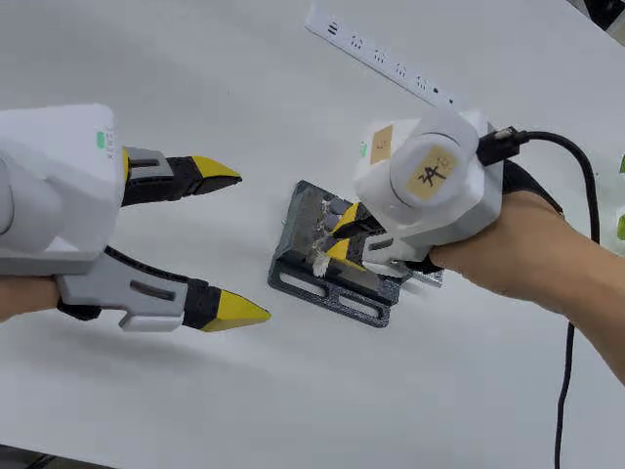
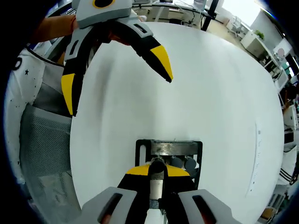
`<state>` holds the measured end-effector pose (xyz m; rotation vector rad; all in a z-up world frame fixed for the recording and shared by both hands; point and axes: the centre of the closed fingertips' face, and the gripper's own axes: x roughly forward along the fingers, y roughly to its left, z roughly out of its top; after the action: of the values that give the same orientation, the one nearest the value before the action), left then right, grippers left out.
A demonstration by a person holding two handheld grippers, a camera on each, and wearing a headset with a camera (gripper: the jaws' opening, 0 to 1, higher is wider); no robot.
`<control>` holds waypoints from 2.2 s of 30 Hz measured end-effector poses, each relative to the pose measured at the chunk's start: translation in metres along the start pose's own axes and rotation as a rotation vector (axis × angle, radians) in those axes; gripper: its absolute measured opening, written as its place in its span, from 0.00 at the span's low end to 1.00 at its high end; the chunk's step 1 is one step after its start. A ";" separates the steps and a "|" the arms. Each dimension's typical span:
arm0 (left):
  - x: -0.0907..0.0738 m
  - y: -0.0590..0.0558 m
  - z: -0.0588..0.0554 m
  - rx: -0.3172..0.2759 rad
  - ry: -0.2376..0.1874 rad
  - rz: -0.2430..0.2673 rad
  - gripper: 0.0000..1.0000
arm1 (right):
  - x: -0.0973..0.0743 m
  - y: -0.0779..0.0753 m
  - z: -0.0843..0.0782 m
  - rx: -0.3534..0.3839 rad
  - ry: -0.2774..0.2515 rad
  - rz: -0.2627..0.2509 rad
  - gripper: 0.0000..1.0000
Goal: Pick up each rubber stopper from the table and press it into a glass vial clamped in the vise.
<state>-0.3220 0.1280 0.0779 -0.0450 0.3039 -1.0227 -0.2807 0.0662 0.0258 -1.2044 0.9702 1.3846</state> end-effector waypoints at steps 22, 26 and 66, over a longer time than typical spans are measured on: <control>0.004 0.001 0.001 -0.009 -0.005 -0.006 0.74 | 0.003 -0.002 0.001 -0.063 0.082 -0.064 0.04; 0.005 0.000 0.001 -0.009 -0.005 -0.009 0.74 | 0.004 -0.002 0.001 -0.069 0.092 -0.070 0.04; 0.010 -0.007 -0.001 -0.003 0.016 -0.032 0.73 | -0.031 -0.006 0.006 0.138 -0.138 -0.076 0.03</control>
<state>-0.3232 0.1161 0.0759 -0.0449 0.3200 -1.0545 -0.2763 0.0677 0.0577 -1.0191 0.8994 1.3010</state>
